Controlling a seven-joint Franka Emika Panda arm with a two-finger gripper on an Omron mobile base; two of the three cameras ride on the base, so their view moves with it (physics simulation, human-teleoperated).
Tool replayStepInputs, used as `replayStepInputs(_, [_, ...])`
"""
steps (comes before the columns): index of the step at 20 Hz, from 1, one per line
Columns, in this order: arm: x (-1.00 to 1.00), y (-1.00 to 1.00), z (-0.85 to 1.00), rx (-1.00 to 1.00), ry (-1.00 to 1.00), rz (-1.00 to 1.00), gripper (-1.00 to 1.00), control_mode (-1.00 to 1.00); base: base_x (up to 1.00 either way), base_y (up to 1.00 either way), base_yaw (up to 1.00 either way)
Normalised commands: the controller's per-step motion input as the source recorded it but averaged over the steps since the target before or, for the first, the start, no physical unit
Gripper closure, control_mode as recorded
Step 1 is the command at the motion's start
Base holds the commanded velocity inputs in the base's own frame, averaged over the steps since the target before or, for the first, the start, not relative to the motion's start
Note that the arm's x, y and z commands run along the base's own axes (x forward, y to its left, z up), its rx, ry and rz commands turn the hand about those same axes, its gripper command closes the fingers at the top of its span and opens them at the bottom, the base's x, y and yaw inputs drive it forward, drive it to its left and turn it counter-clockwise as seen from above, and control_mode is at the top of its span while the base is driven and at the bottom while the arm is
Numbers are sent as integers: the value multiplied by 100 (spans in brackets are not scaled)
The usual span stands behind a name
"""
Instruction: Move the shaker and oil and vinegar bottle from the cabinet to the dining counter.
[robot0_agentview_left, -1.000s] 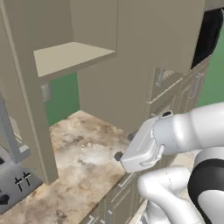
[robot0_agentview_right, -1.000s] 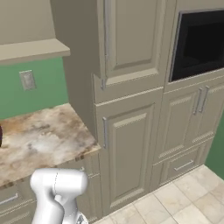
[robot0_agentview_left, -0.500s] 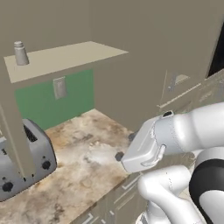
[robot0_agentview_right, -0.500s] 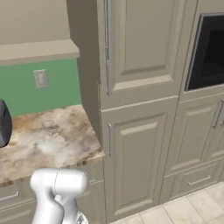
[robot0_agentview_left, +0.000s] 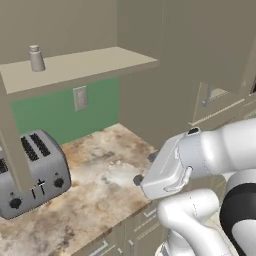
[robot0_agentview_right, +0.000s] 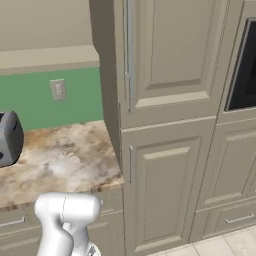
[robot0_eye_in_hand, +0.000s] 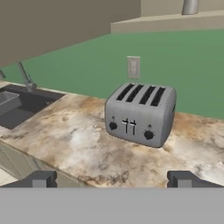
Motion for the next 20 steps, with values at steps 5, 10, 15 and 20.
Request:
replayStepInputs(5, [0,0,0,0,0,0,-100,100,52,70,28])
replayStepInputs(10, [0,0,0,0,0,0,-100,100,47,88,24])
replayStepInputs(15, [0,0,0,0,0,0,-100,100,43,82,29])
replayStepInputs(20, [0,0,0,0,0,0,-100,100,53,69,33])
